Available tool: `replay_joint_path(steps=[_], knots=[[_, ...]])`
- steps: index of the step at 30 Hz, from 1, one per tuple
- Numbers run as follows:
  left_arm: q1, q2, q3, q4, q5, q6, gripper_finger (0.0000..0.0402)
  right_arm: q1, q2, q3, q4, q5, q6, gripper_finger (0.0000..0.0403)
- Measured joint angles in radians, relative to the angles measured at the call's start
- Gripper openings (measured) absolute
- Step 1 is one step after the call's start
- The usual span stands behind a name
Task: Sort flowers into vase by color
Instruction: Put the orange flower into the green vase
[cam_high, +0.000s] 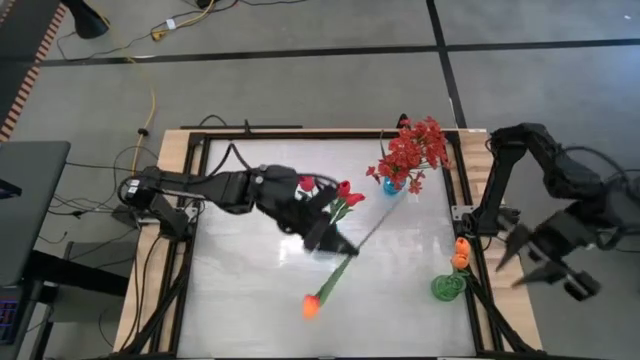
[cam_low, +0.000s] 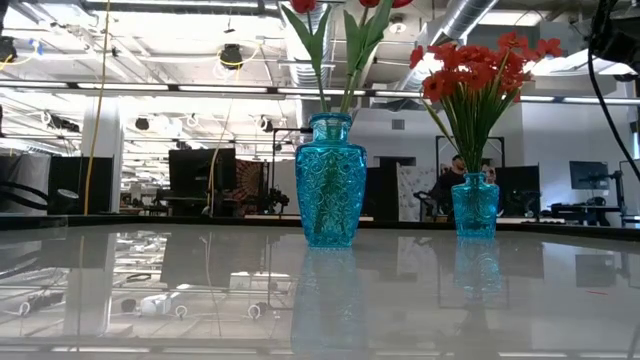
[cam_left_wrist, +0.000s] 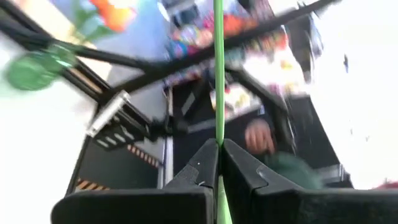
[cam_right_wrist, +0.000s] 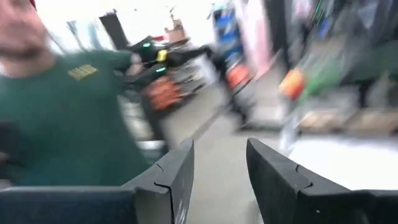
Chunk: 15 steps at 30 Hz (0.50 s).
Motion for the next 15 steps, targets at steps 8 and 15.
replay_joint_path(steps=[8,15], knots=[[0.06,0.0,0.0,0.007,-0.146,-0.177,0.0,-0.141,0.033,0.064,-0.002,0.181,-0.969,0.0172],[0.089,0.014,0.0,0.083,-0.173,-0.217,0.0,-0.428,0.085,0.063,-0.001,0.201,-1.379,0.0172]])
